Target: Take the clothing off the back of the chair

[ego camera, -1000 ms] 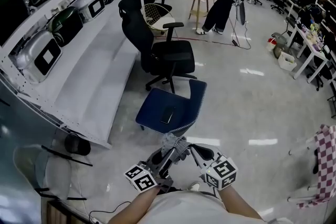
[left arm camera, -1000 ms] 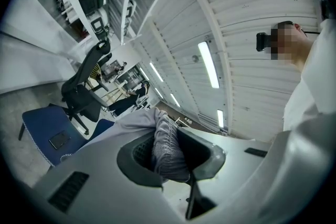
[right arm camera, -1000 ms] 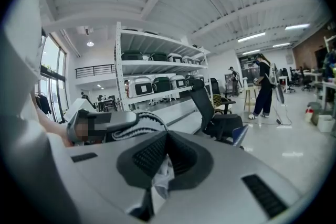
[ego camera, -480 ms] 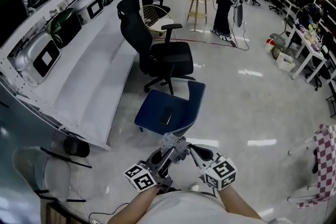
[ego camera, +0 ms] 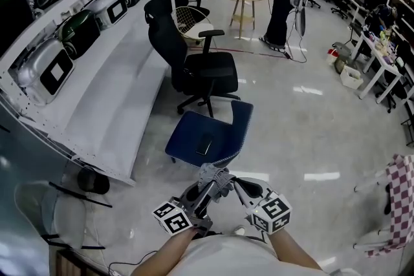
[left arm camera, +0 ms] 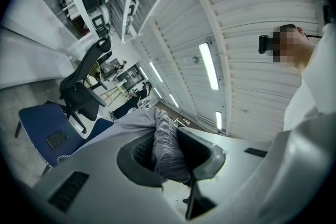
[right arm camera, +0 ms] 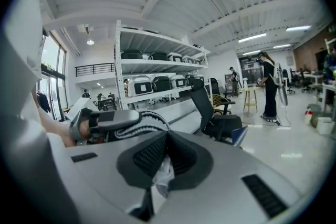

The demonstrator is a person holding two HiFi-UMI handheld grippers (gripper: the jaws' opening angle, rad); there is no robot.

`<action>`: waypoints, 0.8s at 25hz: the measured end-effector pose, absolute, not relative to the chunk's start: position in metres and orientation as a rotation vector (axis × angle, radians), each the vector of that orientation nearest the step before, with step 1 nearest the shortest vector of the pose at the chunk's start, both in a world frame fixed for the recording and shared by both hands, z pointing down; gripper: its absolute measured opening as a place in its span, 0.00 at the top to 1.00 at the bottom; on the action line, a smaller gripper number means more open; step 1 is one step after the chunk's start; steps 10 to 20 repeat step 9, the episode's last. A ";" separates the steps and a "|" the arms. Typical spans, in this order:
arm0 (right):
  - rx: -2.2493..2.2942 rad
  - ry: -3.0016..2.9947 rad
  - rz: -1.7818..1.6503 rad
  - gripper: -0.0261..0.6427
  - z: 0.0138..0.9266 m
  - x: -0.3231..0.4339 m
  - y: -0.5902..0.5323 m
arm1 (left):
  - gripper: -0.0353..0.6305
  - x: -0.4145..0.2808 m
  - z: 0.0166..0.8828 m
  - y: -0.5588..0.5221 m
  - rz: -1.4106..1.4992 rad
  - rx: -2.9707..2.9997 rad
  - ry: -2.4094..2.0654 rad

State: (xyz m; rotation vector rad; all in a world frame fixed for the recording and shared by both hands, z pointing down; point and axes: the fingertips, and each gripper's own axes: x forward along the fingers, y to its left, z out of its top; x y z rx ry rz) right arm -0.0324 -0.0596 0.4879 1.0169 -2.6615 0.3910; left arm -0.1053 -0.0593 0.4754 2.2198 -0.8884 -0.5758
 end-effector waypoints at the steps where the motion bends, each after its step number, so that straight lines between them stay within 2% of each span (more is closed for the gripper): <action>1: 1.017 -2.662 0.390 0.94 0.487 -0.033 -0.060 | 0.82 -0.106 0.474 -0.060 -0.574 2.215 -0.891; 20: 0.996 -2.658 0.392 0.94 0.490 -0.040 -0.062 | 0.82 -0.110 0.475 -0.065 -0.576 2.214 -0.885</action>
